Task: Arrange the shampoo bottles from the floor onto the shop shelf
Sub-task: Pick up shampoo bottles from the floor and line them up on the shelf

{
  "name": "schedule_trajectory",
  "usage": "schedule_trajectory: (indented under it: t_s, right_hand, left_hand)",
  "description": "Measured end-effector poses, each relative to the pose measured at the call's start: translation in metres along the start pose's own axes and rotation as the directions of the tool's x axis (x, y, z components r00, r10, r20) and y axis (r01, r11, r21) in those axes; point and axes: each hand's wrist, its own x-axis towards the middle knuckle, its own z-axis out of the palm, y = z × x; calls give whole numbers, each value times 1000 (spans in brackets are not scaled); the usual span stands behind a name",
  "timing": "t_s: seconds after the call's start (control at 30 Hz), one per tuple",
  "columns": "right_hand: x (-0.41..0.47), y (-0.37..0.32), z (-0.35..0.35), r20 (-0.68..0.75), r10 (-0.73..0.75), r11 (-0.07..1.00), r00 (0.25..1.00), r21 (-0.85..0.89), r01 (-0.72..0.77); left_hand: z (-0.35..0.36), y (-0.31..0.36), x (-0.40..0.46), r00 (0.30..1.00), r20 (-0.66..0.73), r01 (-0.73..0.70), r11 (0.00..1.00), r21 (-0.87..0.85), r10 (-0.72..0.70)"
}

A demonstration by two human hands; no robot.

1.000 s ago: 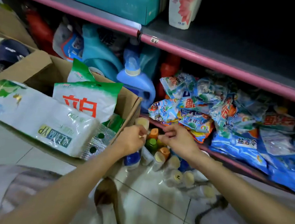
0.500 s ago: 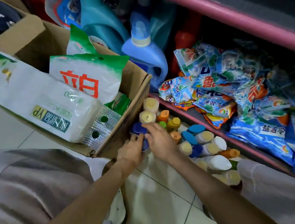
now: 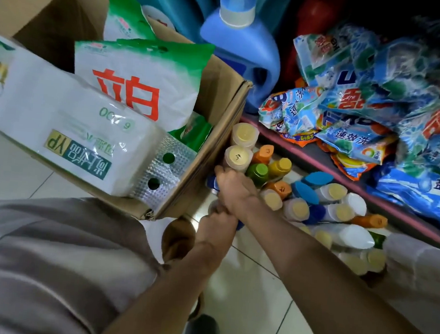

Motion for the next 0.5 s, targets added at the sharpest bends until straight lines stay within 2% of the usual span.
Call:
schedule_trajectory:
  t_s: [0.1, 0.23, 0.37, 0.43, 0.5]
  right_hand:
    - [-24, 10, -3, -41, -14, 997, 999, 80, 17]
    - [-74, 34, -21, -80, 88, 963, 993, 262, -64]
    - [-131, 58, -59, -191, 203, 918, 960, 378, -119]
    - [-162, 71, -83, -269, 306, 855, 913, 499, -140]
    - [-195, 84, -111, -307, 417, 717, 855, 689, -102]
  left_hand:
    - [-3, -2, -10, 1000, 3, -25, 1000, 9, 25]
    - [-27, -4, -25, 994, 47, 106, 962, -252, -97]
    - [-65, -7, -47, 955, 72, 286, 837, -467, -286]
    - [-90, -7, -58, 948, 65, 295, 783, -547, -311]
    - [-120, -7, -67, 960, 6, 229, 776, -588, -279]
